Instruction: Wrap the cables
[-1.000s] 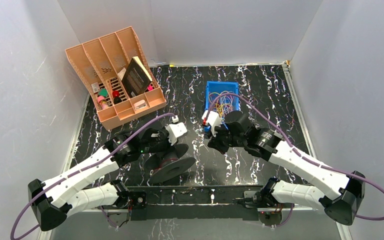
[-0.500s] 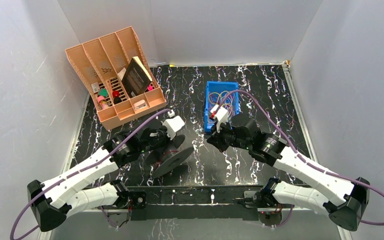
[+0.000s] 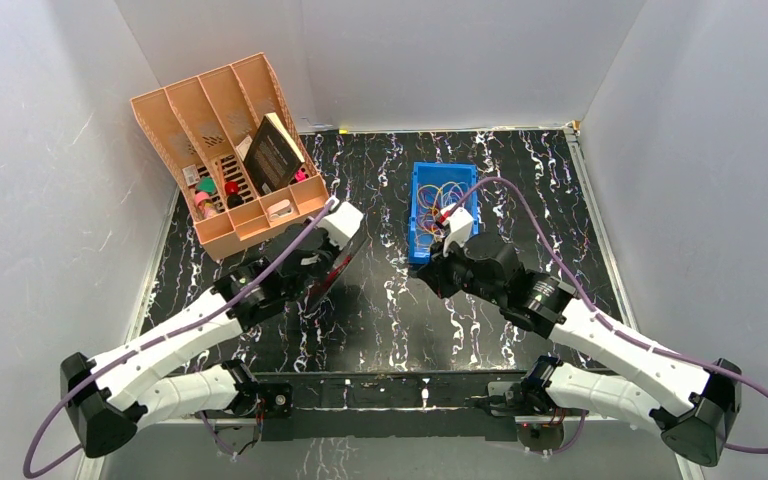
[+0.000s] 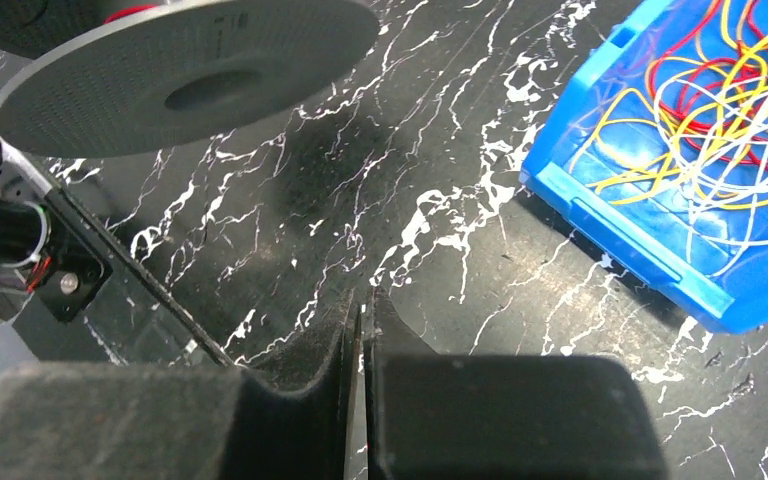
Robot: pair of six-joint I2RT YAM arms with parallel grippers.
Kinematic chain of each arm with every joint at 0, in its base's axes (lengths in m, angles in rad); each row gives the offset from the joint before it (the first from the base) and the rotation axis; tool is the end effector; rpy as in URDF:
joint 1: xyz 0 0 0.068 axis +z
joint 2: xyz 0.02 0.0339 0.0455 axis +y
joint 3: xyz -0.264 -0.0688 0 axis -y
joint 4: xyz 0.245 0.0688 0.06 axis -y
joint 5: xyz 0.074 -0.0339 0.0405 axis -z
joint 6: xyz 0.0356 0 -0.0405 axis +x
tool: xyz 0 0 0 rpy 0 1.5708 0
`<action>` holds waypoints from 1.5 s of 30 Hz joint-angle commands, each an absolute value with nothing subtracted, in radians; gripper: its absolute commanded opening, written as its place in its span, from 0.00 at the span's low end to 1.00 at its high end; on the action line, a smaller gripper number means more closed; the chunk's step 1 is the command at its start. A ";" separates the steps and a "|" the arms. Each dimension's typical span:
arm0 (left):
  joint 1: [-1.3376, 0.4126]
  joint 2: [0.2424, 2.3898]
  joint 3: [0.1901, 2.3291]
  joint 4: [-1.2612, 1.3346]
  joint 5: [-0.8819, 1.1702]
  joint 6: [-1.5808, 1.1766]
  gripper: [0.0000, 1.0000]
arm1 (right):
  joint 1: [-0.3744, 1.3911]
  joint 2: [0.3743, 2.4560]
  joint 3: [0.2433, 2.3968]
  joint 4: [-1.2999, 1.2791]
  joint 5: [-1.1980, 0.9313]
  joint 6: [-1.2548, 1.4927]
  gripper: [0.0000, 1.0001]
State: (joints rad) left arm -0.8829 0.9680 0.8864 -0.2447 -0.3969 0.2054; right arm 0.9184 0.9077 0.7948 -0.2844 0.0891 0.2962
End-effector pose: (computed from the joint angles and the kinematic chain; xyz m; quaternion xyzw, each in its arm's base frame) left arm 0.1507 -0.1617 0.3366 0.3141 0.7411 -0.0388 0.5922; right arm 0.1292 0.1639 0.3112 -0.2312 0.7995 0.2852 0.4754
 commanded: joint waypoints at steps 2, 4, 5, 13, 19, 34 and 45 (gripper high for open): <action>-0.883 1.026 0.940 -0.079 -0.646 0.320 0.00 | 0.916 0.878 0.785 -0.229 0.204 0.413 0.15; -0.884 1.046 0.934 -0.040 -0.684 0.355 0.00 | 0.916 0.875 0.776 -0.231 0.230 0.444 0.19; -0.883 1.054 0.932 -0.020 -0.695 0.367 0.00 | 0.916 0.872 0.770 -0.233 0.248 0.464 0.23; -0.884 1.190 0.919 0.115 -0.850 0.453 0.00 | 0.915 0.829 0.723 -0.255 0.380 0.613 0.31; -0.885 1.311 0.932 0.169 -0.922 0.471 0.00 | 0.914 0.778 0.673 -0.241 0.420 0.665 0.31; -0.952 1.572 0.968 0.216 -1.001 0.391 0.01 | 0.914 0.721 0.608 -0.240 0.411 0.684 0.32; -0.967 1.708 1.005 0.086 -0.955 0.208 0.17 | 0.914 0.656 0.604 -0.295 0.445 0.704 0.35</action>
State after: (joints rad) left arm -0.9600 1.6863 0.9737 0.1478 -0.9798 0.3500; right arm 0.9173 0.7048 0.6052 -0.2977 0.4015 0.6846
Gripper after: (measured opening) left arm 0.171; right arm 0.349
